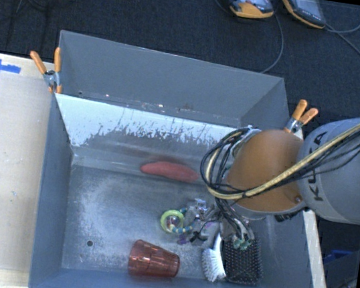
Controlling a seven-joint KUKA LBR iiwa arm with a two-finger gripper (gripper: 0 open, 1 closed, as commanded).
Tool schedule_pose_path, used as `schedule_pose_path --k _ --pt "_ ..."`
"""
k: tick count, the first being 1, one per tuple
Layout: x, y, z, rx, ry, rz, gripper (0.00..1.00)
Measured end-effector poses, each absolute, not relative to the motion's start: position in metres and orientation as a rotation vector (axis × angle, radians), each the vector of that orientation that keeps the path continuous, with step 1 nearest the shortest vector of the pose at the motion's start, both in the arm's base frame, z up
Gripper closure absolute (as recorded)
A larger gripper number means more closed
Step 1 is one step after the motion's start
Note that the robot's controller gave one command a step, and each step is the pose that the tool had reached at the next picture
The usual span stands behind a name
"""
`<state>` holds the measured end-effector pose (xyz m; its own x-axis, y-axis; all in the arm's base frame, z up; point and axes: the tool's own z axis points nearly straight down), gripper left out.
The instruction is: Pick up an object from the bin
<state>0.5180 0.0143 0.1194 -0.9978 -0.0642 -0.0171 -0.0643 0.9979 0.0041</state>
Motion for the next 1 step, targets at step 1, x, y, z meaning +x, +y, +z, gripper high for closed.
schedule_pose_path --k 1 --pt "0.5200 0.0163 0.1360 -0.105 3.102 0.007 1.00"
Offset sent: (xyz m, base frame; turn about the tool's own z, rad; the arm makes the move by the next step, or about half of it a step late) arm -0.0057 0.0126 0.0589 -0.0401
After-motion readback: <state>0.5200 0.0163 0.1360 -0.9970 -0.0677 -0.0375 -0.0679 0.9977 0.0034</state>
